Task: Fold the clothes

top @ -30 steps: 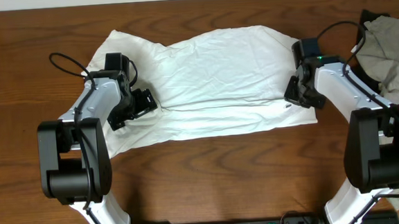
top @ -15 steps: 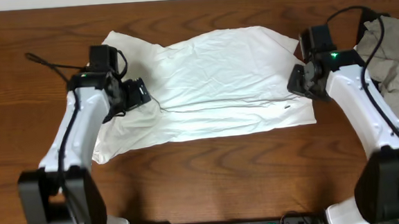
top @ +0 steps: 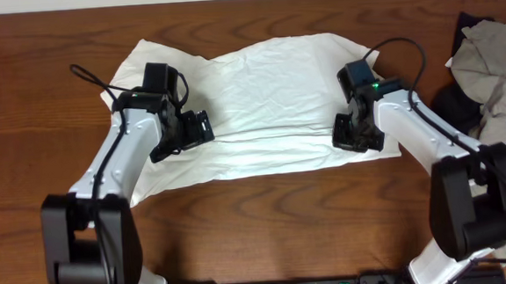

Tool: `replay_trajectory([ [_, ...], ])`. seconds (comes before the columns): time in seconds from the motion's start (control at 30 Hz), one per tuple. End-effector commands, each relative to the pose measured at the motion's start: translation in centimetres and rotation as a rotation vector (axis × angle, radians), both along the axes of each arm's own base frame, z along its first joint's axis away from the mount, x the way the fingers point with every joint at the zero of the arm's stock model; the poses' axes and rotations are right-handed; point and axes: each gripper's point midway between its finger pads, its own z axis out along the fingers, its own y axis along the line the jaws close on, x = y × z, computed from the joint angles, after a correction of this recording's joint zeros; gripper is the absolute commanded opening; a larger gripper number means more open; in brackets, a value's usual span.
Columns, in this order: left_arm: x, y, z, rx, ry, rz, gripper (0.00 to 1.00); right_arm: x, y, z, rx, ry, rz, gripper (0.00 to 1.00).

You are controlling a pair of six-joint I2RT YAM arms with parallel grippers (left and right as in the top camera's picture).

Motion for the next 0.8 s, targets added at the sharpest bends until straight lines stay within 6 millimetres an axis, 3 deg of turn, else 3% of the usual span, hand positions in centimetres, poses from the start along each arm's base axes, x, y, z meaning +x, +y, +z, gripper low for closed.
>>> replay_trajectory([
  [0.0, -0.8, 0.2, -1.9, 0.002, 0.068, 0.014, 0.98, -0.9, -1.0, -0.6, -0.016, 0.056, -0.096, 0.02],
  [0.2, -0.7, 1.3, -3.2, 0.072, 0.087, 0.021, 0.98, -2.4, -4.7, -0.5, -0.108, 0.124, -0.212, 0.01],
  [0.37, -0.3, 1.6, -3.3, 0.079, 0.073, 0.028, 0.98, -2.9, -6.5, -1.5, -0.103, 0.133, -0.260, 0.04],
  [0.53, 0.2, 1.7, -3.2, 0.075, 0.052, 0.032, 0.98, -1.8, -6.0, -3.4, -0.029, 0.063, -0.188, 0.01],
  [0.77, 0.5, 1.7, -3.2, 0.075, 0.041, 0.032, 0.98, -0.6, -6.1, -3.6, -0.026, 0.014, -0.196, 0.06],
])
